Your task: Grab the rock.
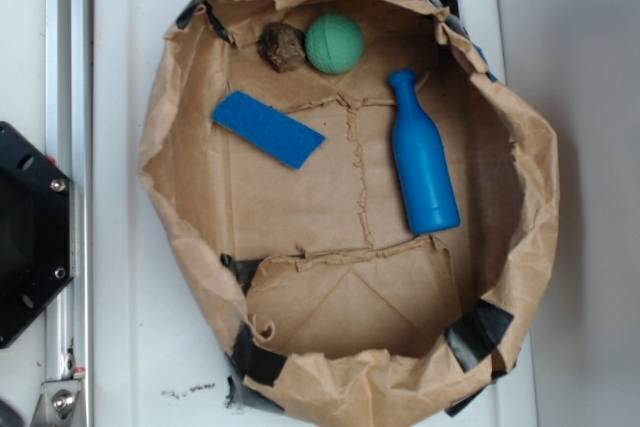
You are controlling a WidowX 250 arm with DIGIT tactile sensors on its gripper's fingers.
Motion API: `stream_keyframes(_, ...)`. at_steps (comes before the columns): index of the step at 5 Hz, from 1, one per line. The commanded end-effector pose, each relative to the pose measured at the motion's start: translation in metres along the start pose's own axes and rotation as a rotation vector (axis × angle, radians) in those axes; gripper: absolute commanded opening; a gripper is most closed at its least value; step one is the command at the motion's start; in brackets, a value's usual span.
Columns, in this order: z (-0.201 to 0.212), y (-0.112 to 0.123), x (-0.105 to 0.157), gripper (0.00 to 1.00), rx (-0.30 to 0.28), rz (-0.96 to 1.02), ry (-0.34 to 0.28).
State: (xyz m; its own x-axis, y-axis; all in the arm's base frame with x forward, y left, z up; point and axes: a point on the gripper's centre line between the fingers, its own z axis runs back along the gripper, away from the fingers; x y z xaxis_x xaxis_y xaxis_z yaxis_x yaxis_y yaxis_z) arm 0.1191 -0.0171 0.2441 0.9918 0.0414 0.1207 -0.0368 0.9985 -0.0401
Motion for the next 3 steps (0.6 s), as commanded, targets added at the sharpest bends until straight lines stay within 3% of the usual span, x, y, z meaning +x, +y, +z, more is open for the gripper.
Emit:
stream_keyframes(1,0.000,0.000,0.000,1.00,0.000,0.000,0.000)
stream_keyframes(3,-0.013,-0.009,0.014,1.00,0.010,0.051,-0.034)
